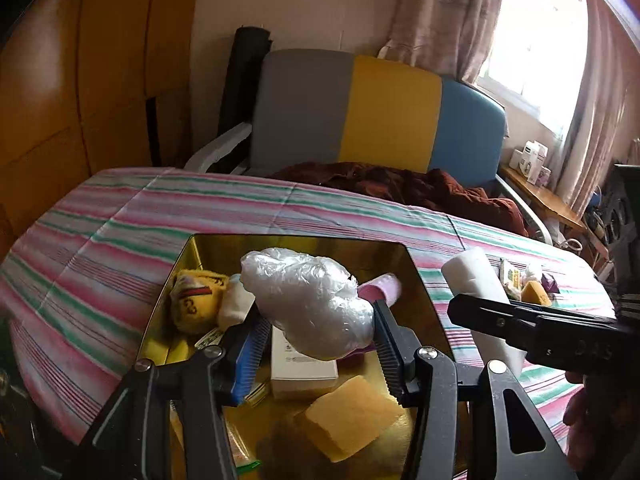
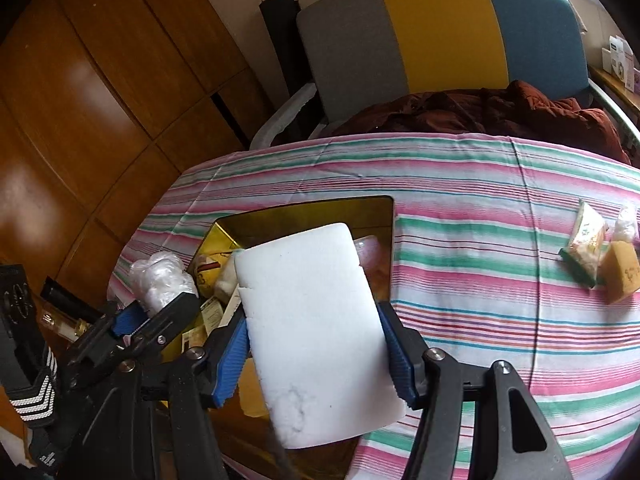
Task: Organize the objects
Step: 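Carry the plastic bag and white foam block over the gold tray and release both, then move both grippers away from the tray back toward the remaining items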
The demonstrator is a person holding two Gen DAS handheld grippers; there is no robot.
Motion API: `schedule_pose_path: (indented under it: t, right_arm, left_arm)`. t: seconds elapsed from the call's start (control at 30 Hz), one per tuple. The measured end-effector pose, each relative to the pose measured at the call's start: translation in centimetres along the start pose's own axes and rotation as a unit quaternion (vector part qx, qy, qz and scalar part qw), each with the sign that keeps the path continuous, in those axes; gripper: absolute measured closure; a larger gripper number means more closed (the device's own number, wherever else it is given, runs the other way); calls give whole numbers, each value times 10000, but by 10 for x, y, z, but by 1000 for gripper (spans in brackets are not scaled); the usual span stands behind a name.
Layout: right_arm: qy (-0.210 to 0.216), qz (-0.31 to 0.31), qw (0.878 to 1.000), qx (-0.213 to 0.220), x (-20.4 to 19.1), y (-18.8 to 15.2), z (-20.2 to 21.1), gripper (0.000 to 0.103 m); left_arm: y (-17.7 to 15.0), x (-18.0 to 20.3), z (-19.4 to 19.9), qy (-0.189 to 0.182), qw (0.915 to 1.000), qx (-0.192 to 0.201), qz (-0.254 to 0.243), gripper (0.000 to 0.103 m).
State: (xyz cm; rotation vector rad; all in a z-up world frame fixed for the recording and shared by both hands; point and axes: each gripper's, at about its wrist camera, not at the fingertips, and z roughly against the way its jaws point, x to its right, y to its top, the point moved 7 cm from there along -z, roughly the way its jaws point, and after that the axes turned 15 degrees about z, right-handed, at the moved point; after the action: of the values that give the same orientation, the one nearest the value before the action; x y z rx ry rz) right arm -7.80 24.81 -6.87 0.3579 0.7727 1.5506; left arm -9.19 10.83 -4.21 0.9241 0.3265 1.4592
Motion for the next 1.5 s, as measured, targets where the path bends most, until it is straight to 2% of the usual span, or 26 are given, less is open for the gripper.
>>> schedule_pose_path:
  t: [0.23,0.37,0.4,0.43,0.47,0.5,0.67,0.8,1.03,1.23,1.5]
  right_arm:
    - [-7,14,10000,-2,-9,4,-5,41]
    - [-1,39,10000,57,-14,11,-11,34]
    - [-23,39,10000,65,-14,12,-13,30]
    - [-69,38,9999,72,-15,14,-16,20]
    - [-112,23,9999,73,-15,15,-18,15]
    - [-137,13,9999,75,-15,15,-20,15]
    - [-146,133,9998,25,-19,9,-23,15]
    - [-266,216,9994,-19,-20,0,-24,14]
    - [-496,340,9982,44,-21,-9,-20,15]
    - [-815,594,9947,186,-24,-12,-11,14]
    - [-1037,651,9921,285,-21,-17,-5,14]
  left_arm:
    - [9,-13,-7,37,9999,-51,125,51]
    - [31,-15,-15,37,9999,5,104,50]
    - [36,-15,-17,18,9999,37,100,45]
    - [42,-14,-20,-16,10000,53,80,36]
    - [50,-13,-24,-79,9999,37,69,32]
    - [55,-13,-27,-98,9999,37,80,27]
    - [70,-22,-30,-7,9995,111,305,16]
    - [59,-28,-27,-15,9989,8,475,14]
    - [34,-33,-12,292,9987,189,362,14]
    - [17,-37,2,448,9977,306,398,9]
    - [6,-38,17,483,9972,388,407,7]
